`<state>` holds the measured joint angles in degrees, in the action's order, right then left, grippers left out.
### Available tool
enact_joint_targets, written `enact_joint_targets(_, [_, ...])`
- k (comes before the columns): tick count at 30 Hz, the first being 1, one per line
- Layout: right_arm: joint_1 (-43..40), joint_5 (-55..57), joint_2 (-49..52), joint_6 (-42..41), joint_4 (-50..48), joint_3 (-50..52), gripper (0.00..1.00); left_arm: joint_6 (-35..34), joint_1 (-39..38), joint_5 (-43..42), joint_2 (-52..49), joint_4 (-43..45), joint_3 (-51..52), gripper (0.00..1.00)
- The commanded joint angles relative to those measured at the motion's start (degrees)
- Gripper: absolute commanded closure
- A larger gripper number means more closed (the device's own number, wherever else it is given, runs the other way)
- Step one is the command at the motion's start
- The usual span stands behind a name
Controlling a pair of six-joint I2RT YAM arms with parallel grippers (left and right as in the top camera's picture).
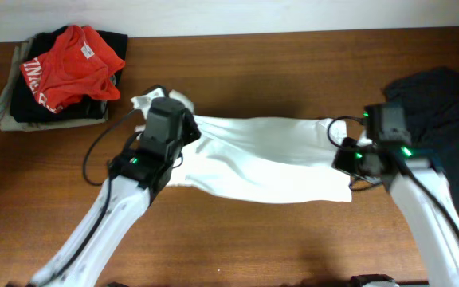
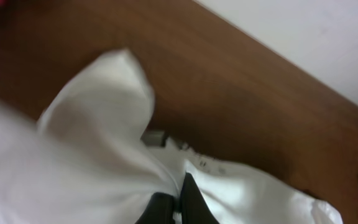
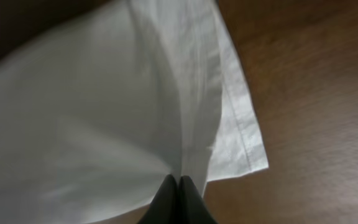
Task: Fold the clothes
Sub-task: 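Lift the T-shirt with both grippers and stretch it apart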
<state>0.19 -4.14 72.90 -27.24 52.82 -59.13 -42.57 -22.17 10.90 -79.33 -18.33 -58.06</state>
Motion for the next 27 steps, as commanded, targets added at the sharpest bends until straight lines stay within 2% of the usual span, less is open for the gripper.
enact_joint_targets(1, [0.11, 0.33, -10.34, -0.68, 2.56, -3.56, 0.96, 6.16, -0.17, 4.46, 10.4, -2.19, -0.28, 0.99])
enact_joint_targets(7, [0.11, 0.39, -20.63, -0.66, 9.81, -14.38, 0.96, 9.92, -0.2, 6.51, 27.43, -4.09, -0.28, 0.99])
enact_joint_targets(12, [0.13, 2.75, -21.75, -0.66, 16.79, -26.53, 0.96, 9.94, -0.2, 6.47, 40.81, -6.05, -1.22, 0.99])
enact_joint_targets(15, [0.13, 2.86, -21.64, -0.59, 18.58, -31.93, 0.96, 9.97, -0.17, 6.47, 45.05, -8.66, -3.39, 0.99])
enact_joint_targets(20, [0.11, 4.83, -21.59, -0.52, 18.73, -36.79, 0.96, 11.06, -0.17, 6.56, 45.92, -12.87, -9.42, 0.99])
enact_joint_targets(24, [0.11, 10.45, -20.55, -0.52, 14.16, -37.09, 0.96, 12.9, -0.17, 14.25, 43.56, -7.82, -10.34, 0.99])
enact_joint_targets(27, [0.11, 14.14, -16.87, -0.55, 10.82, -37.09, 0.96, 12.94, -0.17, 18.23, 38.25, -3.67, -10.34, 0.98])
